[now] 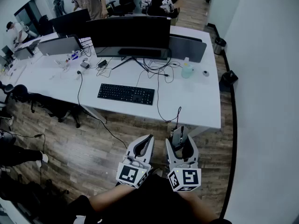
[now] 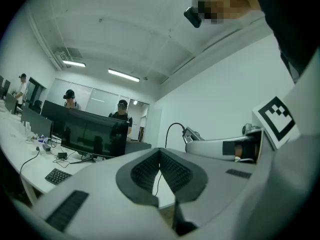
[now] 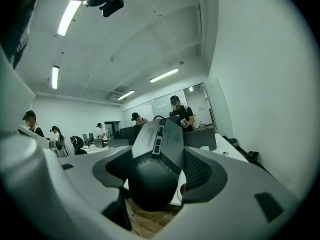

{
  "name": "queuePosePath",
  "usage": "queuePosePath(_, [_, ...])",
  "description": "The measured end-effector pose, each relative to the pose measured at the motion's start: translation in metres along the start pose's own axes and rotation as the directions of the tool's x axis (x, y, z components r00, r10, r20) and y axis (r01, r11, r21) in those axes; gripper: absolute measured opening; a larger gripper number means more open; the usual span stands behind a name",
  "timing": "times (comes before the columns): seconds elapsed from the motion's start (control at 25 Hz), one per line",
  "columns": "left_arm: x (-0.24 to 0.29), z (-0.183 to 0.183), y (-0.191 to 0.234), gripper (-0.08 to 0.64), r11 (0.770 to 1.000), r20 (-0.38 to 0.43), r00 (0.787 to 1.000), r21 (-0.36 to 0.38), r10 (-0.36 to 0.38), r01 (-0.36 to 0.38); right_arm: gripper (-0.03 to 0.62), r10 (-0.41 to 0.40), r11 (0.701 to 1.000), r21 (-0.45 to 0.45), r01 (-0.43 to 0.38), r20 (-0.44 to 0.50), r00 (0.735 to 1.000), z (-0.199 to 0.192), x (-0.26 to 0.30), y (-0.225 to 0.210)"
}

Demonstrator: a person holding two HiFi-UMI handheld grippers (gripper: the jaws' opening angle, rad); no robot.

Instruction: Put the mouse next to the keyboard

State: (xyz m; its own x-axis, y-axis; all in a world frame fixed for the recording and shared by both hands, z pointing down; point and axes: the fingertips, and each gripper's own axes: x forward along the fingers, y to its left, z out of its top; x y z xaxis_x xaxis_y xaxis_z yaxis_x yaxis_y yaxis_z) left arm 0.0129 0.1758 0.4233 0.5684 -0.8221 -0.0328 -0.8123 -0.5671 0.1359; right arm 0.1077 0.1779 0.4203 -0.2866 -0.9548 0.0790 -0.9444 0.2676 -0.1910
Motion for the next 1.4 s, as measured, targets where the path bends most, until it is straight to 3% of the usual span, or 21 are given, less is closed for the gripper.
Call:
queuePosePath(0.32, [-0.002,-0.009,-0.009,0.003,1.0,0.002,1.0,0.013,0.016,-0.016,0.314,-0.034,0.999,-0.016,0.034,-0.003,0.999,-0.003,-0.013,-0.016])
queuePosePath(0.68, [-0.005,-0.018,0.0,0.003,1.0,-0.023,1.0,0.01,0.015,-0.015,0.316,-0.066,0.995,0.08,0.068,-0.027,0.997,-0.019,-0.008,-0.028])
queuePosePath(1.08, [0.057,-0.022,0.047,0.003,1.0,-0.056,0.998,-0.002,-0.01,0.01,0.316,-0.097,0.993,0.067,0.101,-0.068,0.993,-0.02,0.065,-0.036])
queuePosePath(1.28, [0.099,-0.024,0.077,0.003,0.998,-0.055,0.998,-0.05,-0.037,0.035,0.316,-0.105,0.988,0.104,0.116,-0.112,0.988,-0.024,0.118,-0.046])
queuePosePath(1.4, [0.125,-0.03,0.102,0.003,0.996,-0.071,0.996,-0.085,-0.045,0.039,0.316,-0.102,0.99,0.079,0.114,-0.144,0.984,-0.029,0.154,-0.051])
